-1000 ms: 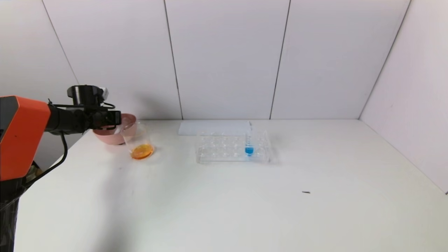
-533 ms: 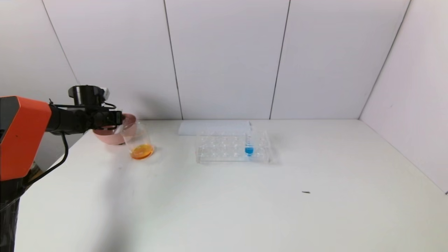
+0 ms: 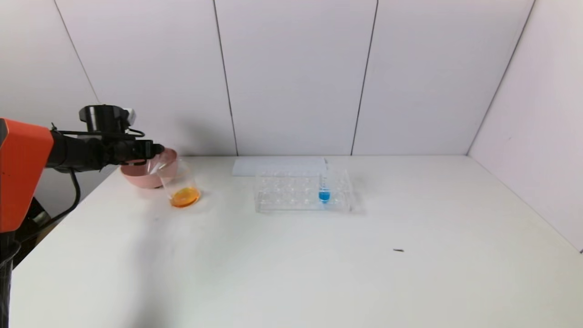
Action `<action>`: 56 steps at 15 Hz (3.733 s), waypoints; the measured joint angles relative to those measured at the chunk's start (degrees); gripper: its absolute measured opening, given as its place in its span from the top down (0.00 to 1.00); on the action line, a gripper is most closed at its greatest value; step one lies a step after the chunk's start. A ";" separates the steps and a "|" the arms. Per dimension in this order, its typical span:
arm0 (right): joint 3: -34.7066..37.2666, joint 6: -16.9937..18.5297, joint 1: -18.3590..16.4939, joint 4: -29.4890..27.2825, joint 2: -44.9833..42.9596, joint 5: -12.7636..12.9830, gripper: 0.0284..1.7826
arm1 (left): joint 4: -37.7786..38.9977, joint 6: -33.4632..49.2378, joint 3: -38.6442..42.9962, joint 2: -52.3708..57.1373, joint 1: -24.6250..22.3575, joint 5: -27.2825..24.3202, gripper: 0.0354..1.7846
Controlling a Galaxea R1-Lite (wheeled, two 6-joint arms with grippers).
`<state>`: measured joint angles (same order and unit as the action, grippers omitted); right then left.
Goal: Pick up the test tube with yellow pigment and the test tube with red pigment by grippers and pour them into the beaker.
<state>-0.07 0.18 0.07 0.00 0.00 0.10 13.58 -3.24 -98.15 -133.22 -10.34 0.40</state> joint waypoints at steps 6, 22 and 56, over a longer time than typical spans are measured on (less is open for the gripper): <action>0.00 0.00 -0.02 0.00 0.00 0.00 0.05 | 3.56 0.07 4.79 4.94 0.17 -1.58 0.01; 0.00 0.00 -0.02 0.00 0.00 0.00 0.05 | 3.86 0.11 29.35 33.16 7.03 -2.93 0.01; -0.02 0.00 0.00 0.00 0.00 -0.02 0.05 | -19.29 -3.25 71.11 131.11 10.80 -8.39 0.01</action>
<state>-0.10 0.18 0.07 0.00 0.00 0.07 -5.71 -6.50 -27.04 -2.11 0.46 -7.98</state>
